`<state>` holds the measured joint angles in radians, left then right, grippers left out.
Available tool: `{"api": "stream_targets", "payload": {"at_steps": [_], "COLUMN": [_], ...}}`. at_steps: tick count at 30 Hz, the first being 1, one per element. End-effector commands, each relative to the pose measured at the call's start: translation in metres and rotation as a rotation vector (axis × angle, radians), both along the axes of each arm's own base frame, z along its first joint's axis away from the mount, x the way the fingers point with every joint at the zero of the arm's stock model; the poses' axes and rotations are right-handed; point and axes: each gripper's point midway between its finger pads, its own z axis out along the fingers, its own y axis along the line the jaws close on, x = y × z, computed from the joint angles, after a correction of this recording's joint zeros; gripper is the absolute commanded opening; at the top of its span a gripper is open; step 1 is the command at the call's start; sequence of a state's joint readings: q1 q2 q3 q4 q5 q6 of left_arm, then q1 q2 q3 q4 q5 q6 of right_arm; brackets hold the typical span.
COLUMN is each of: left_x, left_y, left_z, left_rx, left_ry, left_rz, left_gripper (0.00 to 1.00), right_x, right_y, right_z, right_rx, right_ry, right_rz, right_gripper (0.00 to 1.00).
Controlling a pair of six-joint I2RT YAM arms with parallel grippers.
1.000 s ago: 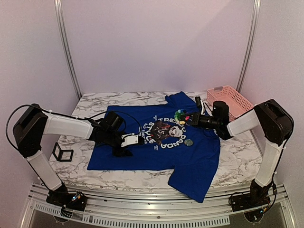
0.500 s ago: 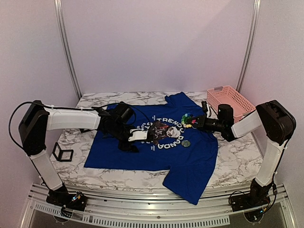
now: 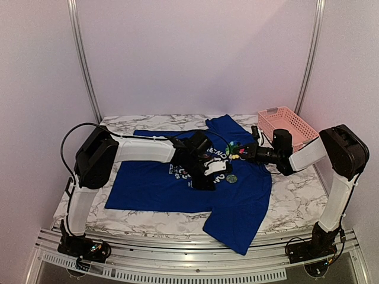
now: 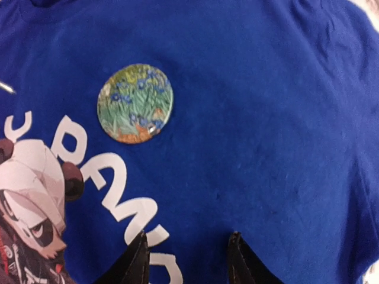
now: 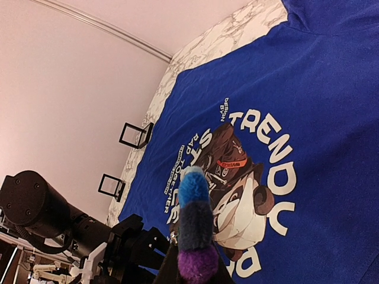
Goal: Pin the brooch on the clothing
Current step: Pick up the clothing with brooches at the center of the board.
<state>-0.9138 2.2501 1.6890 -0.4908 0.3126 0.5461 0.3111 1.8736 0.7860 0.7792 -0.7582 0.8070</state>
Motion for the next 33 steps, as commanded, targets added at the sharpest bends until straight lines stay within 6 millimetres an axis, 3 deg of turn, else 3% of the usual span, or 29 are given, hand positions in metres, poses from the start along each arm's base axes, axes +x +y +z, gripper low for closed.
{"api": "stream_targets", "payload": {"at_steps": [1, 11, 13, 18, 24, 26, 33], "left_x": [0.024, 0.020, 0.017, 0.008, 0.007, 0.006, 0.012], "left_y": [-0.013, 0.004, 0.006, -0.002, -0.028, -0.033, -0.030], "left_z": [0.000, -0.035, -0.043, -0.038, 0.015, 0.021, 0.016], "left_rx": [-0.022, 0.094, 0.110, 0.075, -0.045, -0.059, -0.033], "left_ry": [-0.012, 0.079, 0.089, 0.129, 0.170, 0.184, 0.145], "left_rz": [0.120, 0.208, 0.213, 0.186, 0.149, 0.135, 0.105], "left_gripper": [0.45, 0.50, 0.41, 0.00, 0.00, 0.00, 0.35], "right_x": [0.002, 0.003, 0.003, -0.002, -0.010, -0.011, -0.012], "right_y": [-0.003, 0.003, 0.006, 0.008, 0.018, 0.022, 0.019], "right_z": [-0.005, -0.014, -0.016, -0.017, -0.022, -0.028, -0.033], "right_rx": [-0.012, -0.037, -0.044, -0.044, -0.041, -0.038, -0.038], "right_ry": [0.018, 0.035, 0.038, 0.051, 0.072, 0.107, 0.140], "right_rz": [-0.005, -0.006, 0.001, 0.016, 0.048, 0.056, 0.031], "right_gripper": [0.00, 0.00, 0.00, 0.00, 0.00, 0.00, 0.00]}}
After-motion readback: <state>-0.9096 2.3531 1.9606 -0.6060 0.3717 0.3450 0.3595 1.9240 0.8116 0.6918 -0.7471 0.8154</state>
